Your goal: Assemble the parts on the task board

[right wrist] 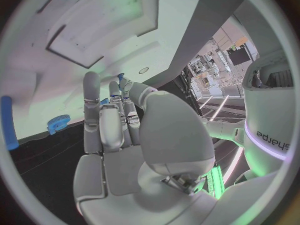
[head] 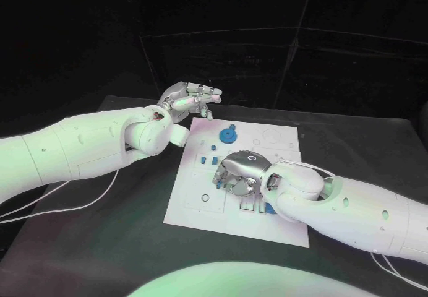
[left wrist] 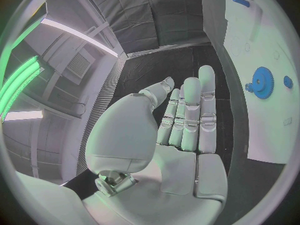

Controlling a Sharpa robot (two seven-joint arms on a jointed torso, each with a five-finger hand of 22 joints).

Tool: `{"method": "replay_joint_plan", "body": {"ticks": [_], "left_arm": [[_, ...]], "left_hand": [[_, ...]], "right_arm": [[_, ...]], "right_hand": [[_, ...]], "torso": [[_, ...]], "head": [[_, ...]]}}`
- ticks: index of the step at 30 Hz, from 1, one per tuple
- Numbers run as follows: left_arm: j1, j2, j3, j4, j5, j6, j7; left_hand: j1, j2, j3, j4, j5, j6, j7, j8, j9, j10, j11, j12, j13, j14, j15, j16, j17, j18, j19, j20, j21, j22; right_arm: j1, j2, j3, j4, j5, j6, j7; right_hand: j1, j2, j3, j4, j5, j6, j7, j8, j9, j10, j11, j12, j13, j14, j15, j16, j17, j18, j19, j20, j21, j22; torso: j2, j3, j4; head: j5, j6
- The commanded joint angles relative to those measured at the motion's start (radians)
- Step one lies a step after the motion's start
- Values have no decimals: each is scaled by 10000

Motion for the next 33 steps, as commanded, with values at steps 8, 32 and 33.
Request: {"method": "replay_joint_plan", "body": {"ticks": [8,32,33], "left_arm": [[18,11,7,-20,33,141,5],[18,-16,6,-96,33,166,-176],[18,-16,6,-101,33,168,-181]], "left_hand": [[-79,11,-5,10,15,-4,14,32,-20,-58,11,29,-11,-74,-4,-60,-22,137,-28,-4,-69,-23],[-88,14,-9,10,15,-28,28,27,-24,-82,23,41,-15,-79,4,-56,-39,135,-26,0,-80,-34],[-88,14,-9,10,15,-28,28,27,-24,-82,23,41,-15,-79,4,-56,-39,135,-26,0,-80,-34]], "right_arm": [[-3,45,0,-27,-221,253,38],[-4,109,-79,-62,-605,-188,-73],[-4,98,-80,-55,-592,-269,-60]], "right_hand": [[-102,-13,80,-12,37,-35,62,-43,-4,-55,42,-56,4,408,-17,30,-3,135,-60,10,59,-8],[-828,-528,-377,106,399,-628,258,-184,-30,-900,313,-522,-40,356,217,3,-109,133,-193,233,34,-40],[-848,-554,-407,108,406,-672,267,-192,-34,-954,327,-538,-41,353,230,0,-117,133,-195,243,29,-44]], "torso": [[8,0,13],[1,1,4],[1,-1,3]], "head": [[36,-47],[-3,-82],[-13,-73]]}}
